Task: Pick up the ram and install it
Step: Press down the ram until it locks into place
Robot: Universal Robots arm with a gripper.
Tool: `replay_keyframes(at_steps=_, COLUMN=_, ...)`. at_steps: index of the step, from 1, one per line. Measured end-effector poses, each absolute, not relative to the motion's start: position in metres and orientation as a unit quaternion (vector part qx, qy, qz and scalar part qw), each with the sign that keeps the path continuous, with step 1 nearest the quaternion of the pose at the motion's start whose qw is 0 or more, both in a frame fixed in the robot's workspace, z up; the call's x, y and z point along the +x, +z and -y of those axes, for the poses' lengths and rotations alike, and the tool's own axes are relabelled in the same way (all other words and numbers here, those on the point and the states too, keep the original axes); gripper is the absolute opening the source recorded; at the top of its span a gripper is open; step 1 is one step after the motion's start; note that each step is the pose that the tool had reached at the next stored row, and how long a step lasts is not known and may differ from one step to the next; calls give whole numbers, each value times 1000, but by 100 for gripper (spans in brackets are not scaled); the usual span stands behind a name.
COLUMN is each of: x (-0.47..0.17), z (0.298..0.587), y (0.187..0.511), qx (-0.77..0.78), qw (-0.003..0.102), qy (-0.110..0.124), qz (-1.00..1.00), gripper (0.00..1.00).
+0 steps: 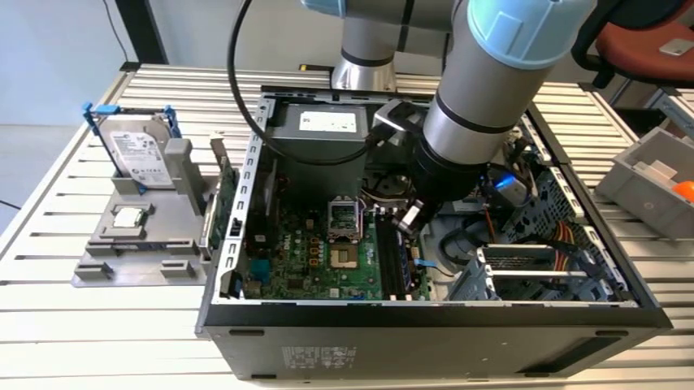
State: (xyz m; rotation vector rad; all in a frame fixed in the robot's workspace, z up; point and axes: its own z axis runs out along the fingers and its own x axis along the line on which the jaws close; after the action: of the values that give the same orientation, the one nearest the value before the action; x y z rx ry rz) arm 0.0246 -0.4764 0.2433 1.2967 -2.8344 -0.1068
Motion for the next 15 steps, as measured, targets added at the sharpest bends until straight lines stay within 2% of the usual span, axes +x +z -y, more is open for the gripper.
replay_keyframes(at_steps=15, x=25, z=476, y=241, qx=478, qw=14, qy=-34, qz=877, gripper=0)
